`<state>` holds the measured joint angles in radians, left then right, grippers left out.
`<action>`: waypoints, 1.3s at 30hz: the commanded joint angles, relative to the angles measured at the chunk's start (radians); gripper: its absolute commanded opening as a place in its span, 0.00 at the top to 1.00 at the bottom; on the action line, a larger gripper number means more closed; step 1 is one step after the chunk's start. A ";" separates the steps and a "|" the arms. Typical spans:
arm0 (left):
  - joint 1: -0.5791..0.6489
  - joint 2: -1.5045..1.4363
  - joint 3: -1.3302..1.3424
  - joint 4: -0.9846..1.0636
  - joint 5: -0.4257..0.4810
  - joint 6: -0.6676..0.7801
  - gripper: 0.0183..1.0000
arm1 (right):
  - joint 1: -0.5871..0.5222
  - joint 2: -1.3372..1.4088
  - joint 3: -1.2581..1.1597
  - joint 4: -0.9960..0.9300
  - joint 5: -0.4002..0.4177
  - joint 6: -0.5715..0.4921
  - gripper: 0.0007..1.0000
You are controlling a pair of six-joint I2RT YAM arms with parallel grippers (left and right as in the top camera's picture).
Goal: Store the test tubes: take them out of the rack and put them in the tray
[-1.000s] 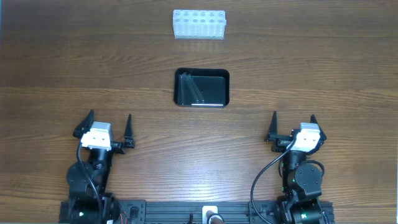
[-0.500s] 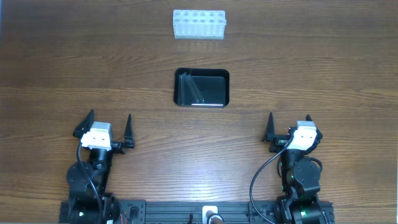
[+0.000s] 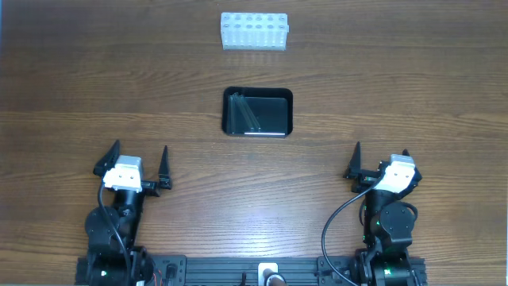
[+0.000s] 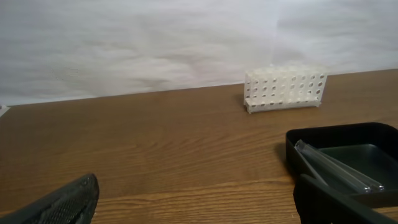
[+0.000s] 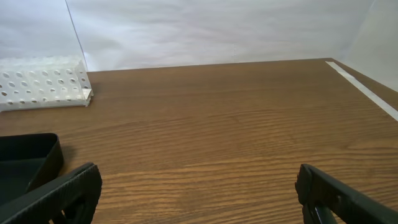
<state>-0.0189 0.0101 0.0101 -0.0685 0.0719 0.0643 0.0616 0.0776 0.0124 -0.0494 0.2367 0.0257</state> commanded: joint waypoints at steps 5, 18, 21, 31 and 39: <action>0.006 -0.007 -0.004 -0.003 0.006 0.007 0.00 | 0.023 -0.072 -0.008 0.005 -0.011 0.007 0.01; 0.006 -0.007 -0.004 -0.003 0.006 0.007 0.00 | -0.004 -0.072 -0.008 -0.004 -0.071 0.007 0.01; 0.006 -0.007 -0.004 -0.003 0.006 0.007 0.00 | -0.004 -0.072 -0.008 -0.006 -0.082 0.007 0.01; 0.006 -0.007 -0.004 -0.003 0.006 0.007 0.00 | -0.004 -0.072 -0.008 -0.007 -0.082 0.007 0.01; 0.006 -0.007 -0.004 -0.003 0.006 0.007 0.00 | -0.004 -0.072 -0.008 -0.007 -0.082 0.007 0.01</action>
<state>-0.0189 0.0101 0.0101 -0.0685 0.0719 0.0643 0.0639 0.0158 0.0116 -0.0540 0.1677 0.0265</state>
